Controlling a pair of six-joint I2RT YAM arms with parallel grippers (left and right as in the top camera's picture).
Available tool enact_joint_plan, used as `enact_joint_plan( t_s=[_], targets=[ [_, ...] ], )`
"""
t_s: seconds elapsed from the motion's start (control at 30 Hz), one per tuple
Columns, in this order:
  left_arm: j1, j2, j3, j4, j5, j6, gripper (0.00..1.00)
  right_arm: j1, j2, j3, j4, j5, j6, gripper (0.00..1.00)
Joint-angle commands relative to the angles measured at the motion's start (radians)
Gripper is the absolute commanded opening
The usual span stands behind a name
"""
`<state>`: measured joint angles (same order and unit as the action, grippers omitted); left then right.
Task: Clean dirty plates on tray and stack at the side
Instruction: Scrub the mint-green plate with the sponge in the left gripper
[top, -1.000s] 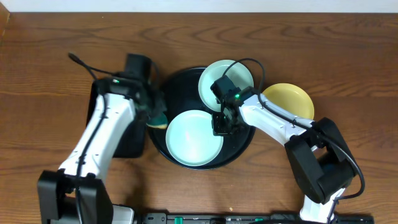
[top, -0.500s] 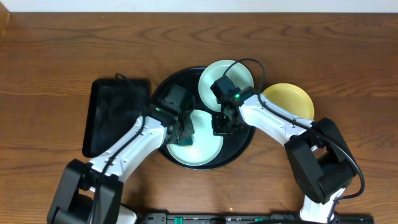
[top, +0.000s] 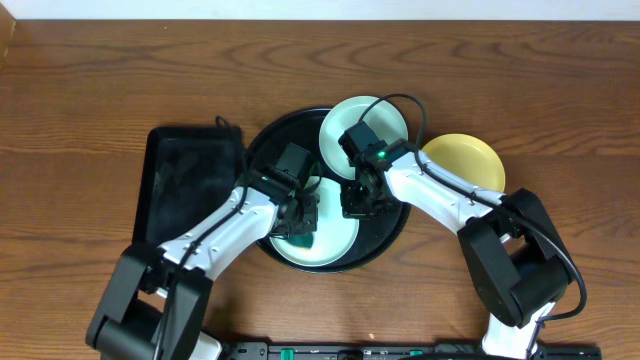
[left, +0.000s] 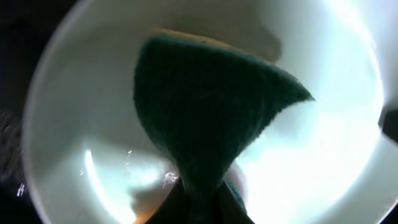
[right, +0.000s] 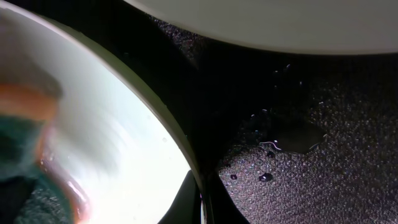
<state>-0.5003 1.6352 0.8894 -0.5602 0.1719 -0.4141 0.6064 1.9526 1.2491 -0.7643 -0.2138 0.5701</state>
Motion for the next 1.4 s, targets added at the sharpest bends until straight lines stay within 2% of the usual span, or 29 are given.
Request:
enact_joint_plan(
  t_s=[0.0,0.2,0.33,0.5,0.6,0.67,0.77,0.83,0.97,1.07,1.17,1.3,1.37],
  targets=[
    [-0.028,0.049,-0.007,-0.006,0.095,0.198,0.07,0.001,0.028,0.000,-0.006,0.048,0.024,0.01],
    [-0.031,0.051,-0.007,0.019,0.120,0.311,0.07,0.001,0.028,0.000,-0.006,0.048,0.024,0.01],
    [-0.031,0.050,0.003,0.032,0.204,0.407,0.07,0.001,0.028,0.000,-0.006,0.048,0.024,0.01],
    [-0.025,0.050,0.005,0.049,0.197,0.410,0.08,0.001,0.028,0.000,-0.006,0.047,0.024,0.01],
    [-0.014,0.050,0.005,0.061,0.042,0.262,0.08,0.001,0.028,0.000,-0.006,0.048,0.024,0.01],
    [-0.007,0.050,0.005,0.050,-0.149,0.043,0.07,0.001,0.028,0.000,-0.006,0.048,0.024,0.01],
    [-0.004,0.050,0.005,0.001,-0.326,-0.211,0.08,0.001,0.028,0.000,-0.006,0.048,0.024,0.01],
    [-0.004,0.050,0.005,-0.027,-0.368,-0.290,0.08,0.001,0.028,0.000,-0.006,0.048,0.024,0.01],
    [-0.004,0.050,0.005,-0.045,-0.375,-0.313,0.07,0.000,0.028,0.000,-0.006,0.048,0.024,0.01],
    [-0.004,0.050,0.005,-0.039,-0.324,-0.210,0.07,-0.003,0.028,0.000,-0.006,0.045,0.024,0.01],
    [-0.004,0.050,0.005,0.007,-0.162,0.057,0.08,-0.005,0.028,0.000,-0.006,0.043,0.024,0.01],
    [-0.004,0.050,0.005,0.043,0.206,0.479,0.08,-0.005,0.028,0.000,-0.006,0.041,0.024,0.01],
    [-0.004,0.050,0.005,0.047,0.232,0.512,0.07,-0.005,0.028,0.000,-0.006,0.041,0.024,0.01]
  ],
)
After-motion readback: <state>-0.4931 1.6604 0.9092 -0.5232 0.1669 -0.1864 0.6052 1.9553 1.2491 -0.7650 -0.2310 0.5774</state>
